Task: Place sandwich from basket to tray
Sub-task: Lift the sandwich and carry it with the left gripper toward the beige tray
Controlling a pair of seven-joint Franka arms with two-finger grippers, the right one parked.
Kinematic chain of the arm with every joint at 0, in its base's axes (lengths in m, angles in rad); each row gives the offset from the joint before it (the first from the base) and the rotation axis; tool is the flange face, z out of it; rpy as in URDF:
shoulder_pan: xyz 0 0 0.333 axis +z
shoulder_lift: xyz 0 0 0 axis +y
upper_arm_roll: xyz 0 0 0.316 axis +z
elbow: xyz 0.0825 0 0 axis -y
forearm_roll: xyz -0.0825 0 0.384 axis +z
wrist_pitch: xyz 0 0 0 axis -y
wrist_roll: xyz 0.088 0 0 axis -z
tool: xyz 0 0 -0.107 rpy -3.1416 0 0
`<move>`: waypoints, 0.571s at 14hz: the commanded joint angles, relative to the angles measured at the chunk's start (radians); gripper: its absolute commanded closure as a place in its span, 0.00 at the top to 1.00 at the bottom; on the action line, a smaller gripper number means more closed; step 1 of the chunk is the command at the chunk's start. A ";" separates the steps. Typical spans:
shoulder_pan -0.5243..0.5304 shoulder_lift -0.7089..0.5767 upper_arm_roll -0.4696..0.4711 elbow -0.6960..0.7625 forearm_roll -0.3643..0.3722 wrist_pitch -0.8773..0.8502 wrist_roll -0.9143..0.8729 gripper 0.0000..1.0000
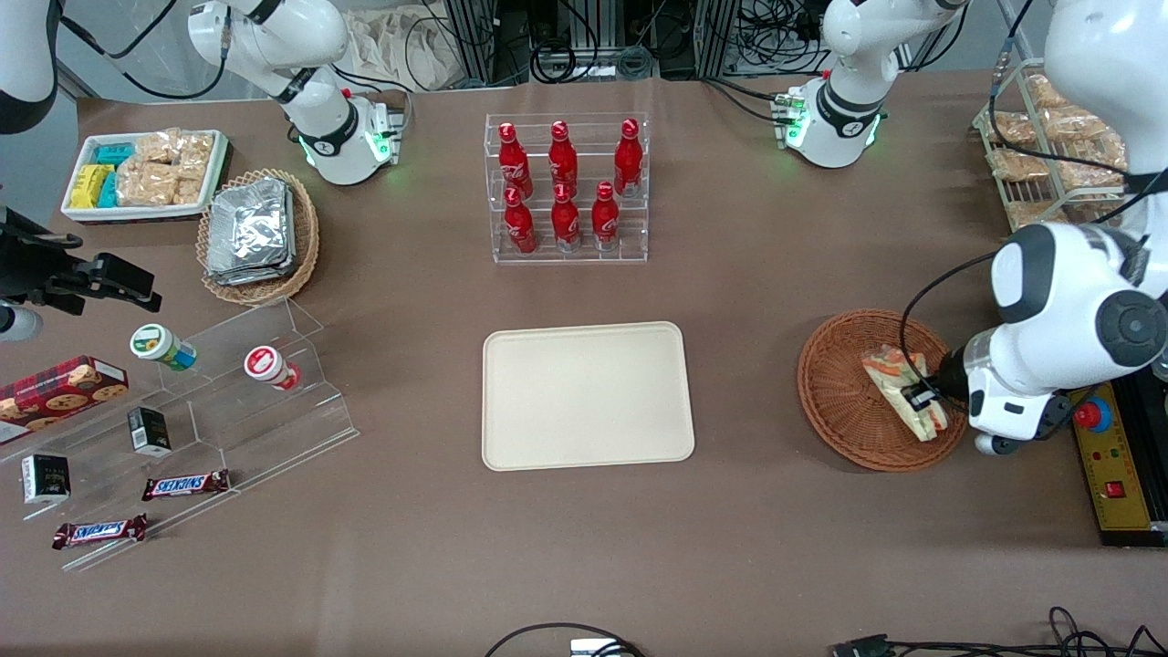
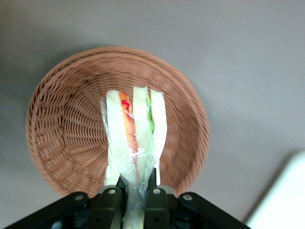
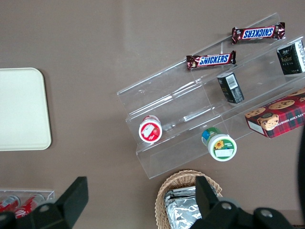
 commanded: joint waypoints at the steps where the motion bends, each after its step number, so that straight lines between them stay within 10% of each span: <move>1: -0.035 0.016 -0.092 0.149 0.008 -0.140 0.197 0.00; 8: -0.396 0.104 -0.105 0.159 0.012 -0.064 -0.065 0.00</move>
